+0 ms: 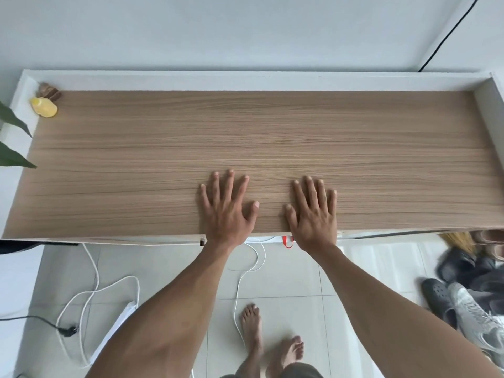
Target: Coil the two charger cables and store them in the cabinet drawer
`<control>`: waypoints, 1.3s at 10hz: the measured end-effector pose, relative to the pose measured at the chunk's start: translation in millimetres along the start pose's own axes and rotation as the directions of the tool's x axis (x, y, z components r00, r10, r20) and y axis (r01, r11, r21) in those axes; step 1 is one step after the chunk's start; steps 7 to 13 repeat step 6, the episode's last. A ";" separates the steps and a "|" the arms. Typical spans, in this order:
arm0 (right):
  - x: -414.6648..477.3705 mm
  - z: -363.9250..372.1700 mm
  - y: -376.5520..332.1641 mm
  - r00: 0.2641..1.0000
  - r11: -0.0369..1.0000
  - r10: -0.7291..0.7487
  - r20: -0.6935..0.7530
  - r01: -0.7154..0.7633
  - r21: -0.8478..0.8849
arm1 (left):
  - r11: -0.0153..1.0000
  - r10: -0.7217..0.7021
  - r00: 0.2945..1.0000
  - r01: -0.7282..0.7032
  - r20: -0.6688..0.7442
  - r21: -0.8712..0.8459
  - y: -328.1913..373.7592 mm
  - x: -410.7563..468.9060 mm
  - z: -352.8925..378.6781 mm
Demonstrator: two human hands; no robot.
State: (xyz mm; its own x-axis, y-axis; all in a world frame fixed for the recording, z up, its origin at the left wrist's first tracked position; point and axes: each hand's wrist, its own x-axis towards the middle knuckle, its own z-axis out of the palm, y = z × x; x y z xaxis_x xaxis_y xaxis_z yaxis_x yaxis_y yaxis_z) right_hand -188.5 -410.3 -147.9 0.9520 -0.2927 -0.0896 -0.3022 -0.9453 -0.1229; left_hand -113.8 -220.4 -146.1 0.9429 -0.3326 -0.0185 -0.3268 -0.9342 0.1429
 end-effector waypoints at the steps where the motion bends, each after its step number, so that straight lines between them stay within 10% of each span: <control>1: 0.2 0.9 0.6 1.000 1.000 0.008 -0.004 -0.008 -0.010 | 1.000 -0.001 1.000 0.001 0.014 0.003 1.6 1.2 -2.6; 4: -0.8 -6.3 -1.9 0.994 1.000 0.012 0.104 -0.012 0.000 | 0.999 -0.014 0.999 0.012 0.044 0.032 2.2 0.6 -5.9; 6: -4.1 -83.7 -0.1 0.998 0.762 -0.023 0.064 -0.023 0.647 | 0.999 -0.019 1.000 0.018 0.005 0.026 0.7 -0.5 -6.6; 13: -4.1 -83.7 -0.1 0.998 0.762 -0.023 0.064 -0.023 0.647 | 0.999 -0.019 1.000 0.018 0.005 0.026 0.7 -0.5 -6.6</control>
